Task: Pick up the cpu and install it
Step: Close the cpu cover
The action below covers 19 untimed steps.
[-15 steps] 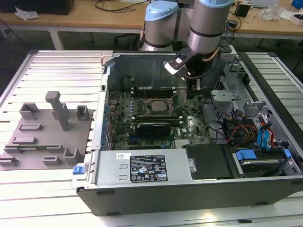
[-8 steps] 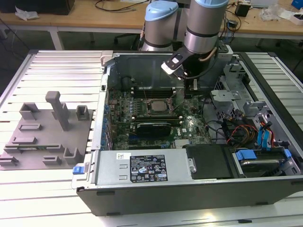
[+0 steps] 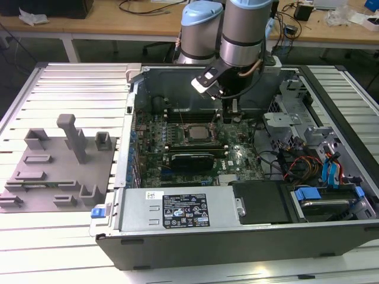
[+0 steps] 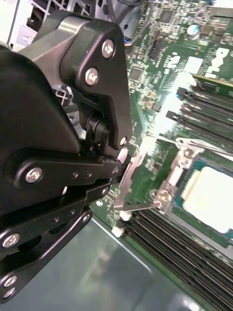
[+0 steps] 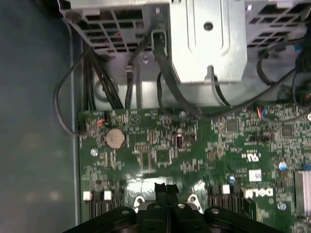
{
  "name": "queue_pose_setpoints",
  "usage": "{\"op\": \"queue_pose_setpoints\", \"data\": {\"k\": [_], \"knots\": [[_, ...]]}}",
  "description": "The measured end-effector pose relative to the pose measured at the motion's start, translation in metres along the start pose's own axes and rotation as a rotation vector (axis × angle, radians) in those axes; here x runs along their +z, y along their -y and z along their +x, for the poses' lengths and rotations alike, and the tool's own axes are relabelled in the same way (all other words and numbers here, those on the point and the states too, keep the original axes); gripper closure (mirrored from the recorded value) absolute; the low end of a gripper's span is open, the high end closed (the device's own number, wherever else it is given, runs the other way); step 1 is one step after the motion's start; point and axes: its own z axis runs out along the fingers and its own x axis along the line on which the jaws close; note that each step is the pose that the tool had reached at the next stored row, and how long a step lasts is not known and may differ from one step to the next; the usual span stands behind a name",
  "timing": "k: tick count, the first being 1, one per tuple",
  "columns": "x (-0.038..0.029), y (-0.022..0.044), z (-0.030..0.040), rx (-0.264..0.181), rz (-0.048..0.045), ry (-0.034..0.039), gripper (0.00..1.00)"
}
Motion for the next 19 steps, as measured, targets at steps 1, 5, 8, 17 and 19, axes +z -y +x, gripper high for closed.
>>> {"op": "queue_pose_setpoints", "data": {"k": [1,5,8,17,19], "knots": [[-0.0001,0.0023,0.0000,0.000,-0.0007,0.0000,0.89],[-0.0008,0.0185,0.0000,0.000,-0.0075,-0.0004,0.89],[-0.0010,0.0254,-0.0001,0.000,-0.0119,-0.0008,0.89],[0.0010,0.0436,-0.0026,-0.003,0.0580,0.0026,0.89],[0.0010,0.0436,-0.0026,-0.052,0.0586,0.0020,0.89]]}}
